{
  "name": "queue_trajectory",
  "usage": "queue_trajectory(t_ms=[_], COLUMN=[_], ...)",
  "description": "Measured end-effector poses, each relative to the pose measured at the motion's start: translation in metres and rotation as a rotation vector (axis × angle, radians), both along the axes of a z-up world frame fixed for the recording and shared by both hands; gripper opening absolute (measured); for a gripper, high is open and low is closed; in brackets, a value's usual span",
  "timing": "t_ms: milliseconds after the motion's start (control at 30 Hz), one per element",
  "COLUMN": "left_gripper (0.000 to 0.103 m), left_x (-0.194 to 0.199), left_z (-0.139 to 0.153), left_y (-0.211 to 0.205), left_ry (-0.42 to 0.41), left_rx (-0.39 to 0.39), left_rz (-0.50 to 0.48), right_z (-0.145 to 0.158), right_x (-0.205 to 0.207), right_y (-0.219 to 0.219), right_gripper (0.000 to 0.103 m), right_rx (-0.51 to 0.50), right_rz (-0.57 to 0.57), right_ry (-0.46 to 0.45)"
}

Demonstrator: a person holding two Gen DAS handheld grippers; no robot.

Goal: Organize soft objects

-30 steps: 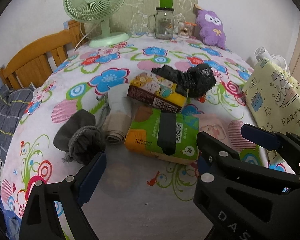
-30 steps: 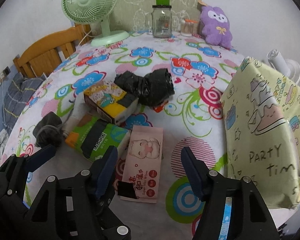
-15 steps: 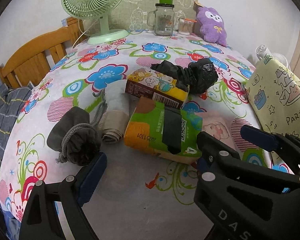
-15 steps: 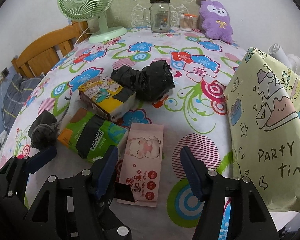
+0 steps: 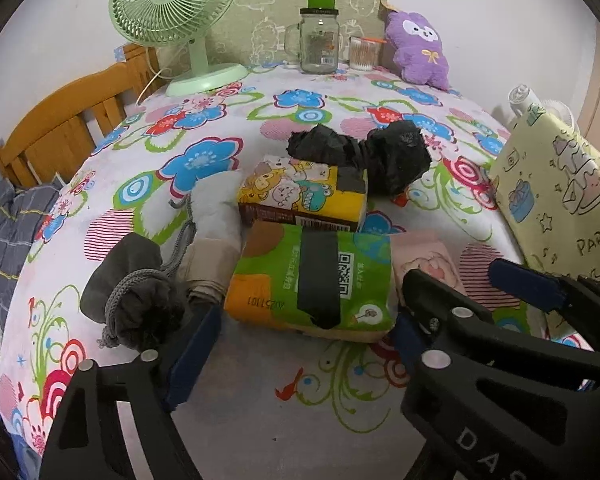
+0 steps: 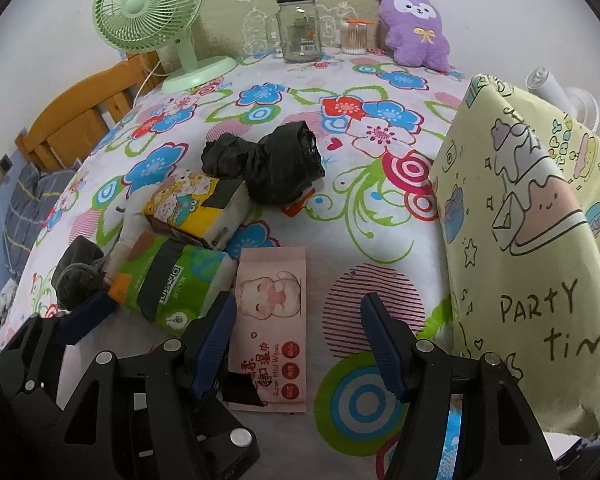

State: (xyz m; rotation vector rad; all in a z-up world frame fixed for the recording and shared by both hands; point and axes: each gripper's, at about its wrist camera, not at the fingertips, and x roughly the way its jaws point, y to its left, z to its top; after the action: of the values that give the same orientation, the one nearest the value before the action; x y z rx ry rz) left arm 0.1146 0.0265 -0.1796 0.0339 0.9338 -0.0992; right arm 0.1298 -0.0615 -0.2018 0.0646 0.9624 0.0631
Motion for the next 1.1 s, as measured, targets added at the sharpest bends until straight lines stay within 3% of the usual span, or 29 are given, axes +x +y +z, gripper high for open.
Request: queue_trajectory(t_ms=[133, 467, 600, 700, 1100], left_gripper=[0.074, 0.073, 0.073, 0.073, 0.072], left_x=[-0.002, -0.011, -0.010, -0.011, -0.017], left_z=[0.002, 0.003, 0.002, 0.002, 0.016], left_y=[-0.001, 0.004, 0.005, 0.005, -0.002], left_ry=[-0.004, 0.009, 0.010, 0.014, -0.012], left_rx=[-0.006, 0.007, 0.003, -0.001, -0.013], left_rz=[-0.011, 0.007, 0.009, 0.012, -0.002], right_z=[-0.002, -0.005, -0.005, -0.005, 0.006], right_x=[0.002, 0.002, 0.003, 0.003, -0.006], right_y=[0.000, 0.011, 0.014, 0.014, 0.007], right_gripper=[0.068, 0.068, 0.050, 0.043, 0.041], right_rx=[0.016, -0.017, -0.050, -0.050, -0.026], right_rz=[0.003, 0.033, 0.036, 0.036, 0.031], right_ry=[0.009, 0.018, 0.009, 0.004, -0.021])
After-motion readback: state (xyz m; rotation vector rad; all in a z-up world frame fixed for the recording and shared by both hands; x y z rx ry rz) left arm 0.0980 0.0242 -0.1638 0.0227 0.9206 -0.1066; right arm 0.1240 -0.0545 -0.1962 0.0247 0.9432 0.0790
